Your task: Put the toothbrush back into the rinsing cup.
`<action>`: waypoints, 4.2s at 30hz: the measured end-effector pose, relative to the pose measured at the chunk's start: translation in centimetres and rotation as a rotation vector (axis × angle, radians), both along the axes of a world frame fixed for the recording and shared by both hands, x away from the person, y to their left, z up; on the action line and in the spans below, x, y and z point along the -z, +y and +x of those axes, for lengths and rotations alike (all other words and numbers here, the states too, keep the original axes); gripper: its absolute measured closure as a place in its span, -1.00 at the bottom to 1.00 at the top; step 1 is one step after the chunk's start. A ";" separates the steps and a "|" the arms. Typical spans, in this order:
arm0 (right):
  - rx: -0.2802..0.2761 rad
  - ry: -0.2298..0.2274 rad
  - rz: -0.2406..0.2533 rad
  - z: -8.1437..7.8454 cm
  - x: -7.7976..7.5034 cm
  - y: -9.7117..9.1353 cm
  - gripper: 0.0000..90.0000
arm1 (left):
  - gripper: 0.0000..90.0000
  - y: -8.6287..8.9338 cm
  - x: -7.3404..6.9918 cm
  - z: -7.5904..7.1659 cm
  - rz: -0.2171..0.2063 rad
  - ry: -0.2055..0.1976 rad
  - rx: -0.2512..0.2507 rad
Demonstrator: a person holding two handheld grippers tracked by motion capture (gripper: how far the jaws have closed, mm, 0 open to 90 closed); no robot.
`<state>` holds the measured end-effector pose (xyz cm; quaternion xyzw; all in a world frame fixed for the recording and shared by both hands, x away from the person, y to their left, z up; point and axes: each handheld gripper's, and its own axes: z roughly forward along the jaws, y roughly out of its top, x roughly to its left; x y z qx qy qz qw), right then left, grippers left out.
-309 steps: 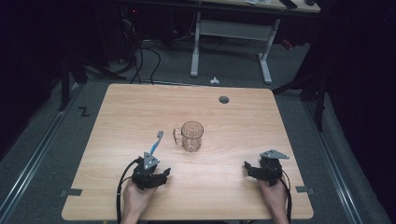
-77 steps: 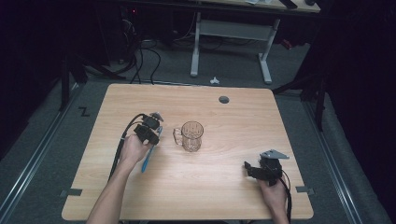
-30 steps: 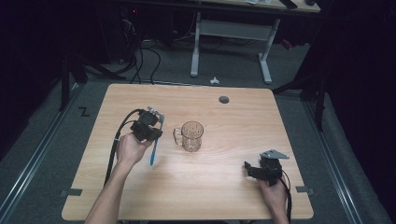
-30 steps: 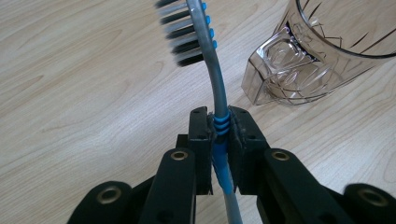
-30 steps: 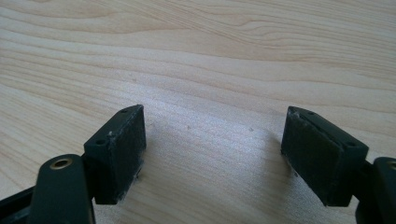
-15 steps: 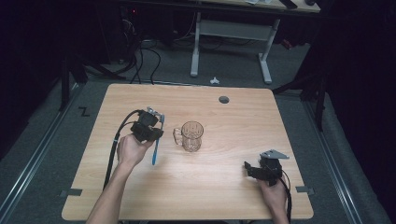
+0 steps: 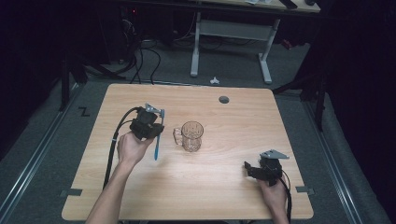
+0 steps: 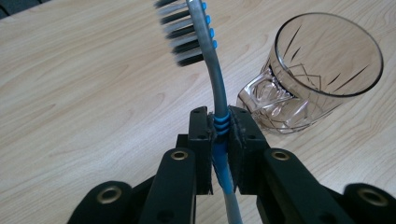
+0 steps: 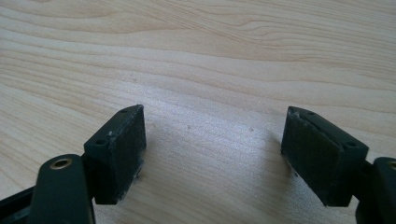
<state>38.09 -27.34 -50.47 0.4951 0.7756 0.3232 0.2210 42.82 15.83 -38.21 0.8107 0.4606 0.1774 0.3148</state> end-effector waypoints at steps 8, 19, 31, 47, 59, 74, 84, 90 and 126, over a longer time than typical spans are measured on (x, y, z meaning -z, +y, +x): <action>0.000 0.000 0.000 0.0 0.0 0.0 -0.51 | 0.79 0.3 -0.3 0.1 -0.033 -0.012 -0.013; 0.001 0.001 0.000 0.0 0.0 0.0 -0.51 | 0.79 0.0 -1.7 0.2 -0.052 -0.078 -0.025; 0.000 0.000 0.000 0.0 0.0 0.0 -0.51 | 0.79 -1.2 -3.0 1.0 -0.071 -0.144 -0.019; -0.002 0.001 0.001 0.0 0.0 0.0 -0.51 | 0.79 -2.5 -3.9 3.0 -0.139 -0.182 -0.008; -0.003 0.001 0.001 0.0 0.0 0.0 -0.51 | 0.79 -2.0 -3.9 3.8 -0.227 -0.231 -0.035; -0.003 0.001 0.001 0.0 0.0 0.0 -0.51 | 0.79 -3.1 -3.2 4.0 -0.213 -0.247 -0.016; -0.004 0.001 0.001 0.0 0.0 0.0 -0.51 | 0.78 -3.5 -2.9 3.8 -0.202 -0.235 -0.005; -0.004 0.001 0.001 0.0 0.0 0.0 -0.51 | 0.77 -3.1 -2.6 3.5 -0.205 -0.225 -0.007; -0.003 0.001 0.001 0.0 0.0 0.0 -0.51 | 0.75 -2.5 -1.8 1.6 -0.164 -0.224 0.011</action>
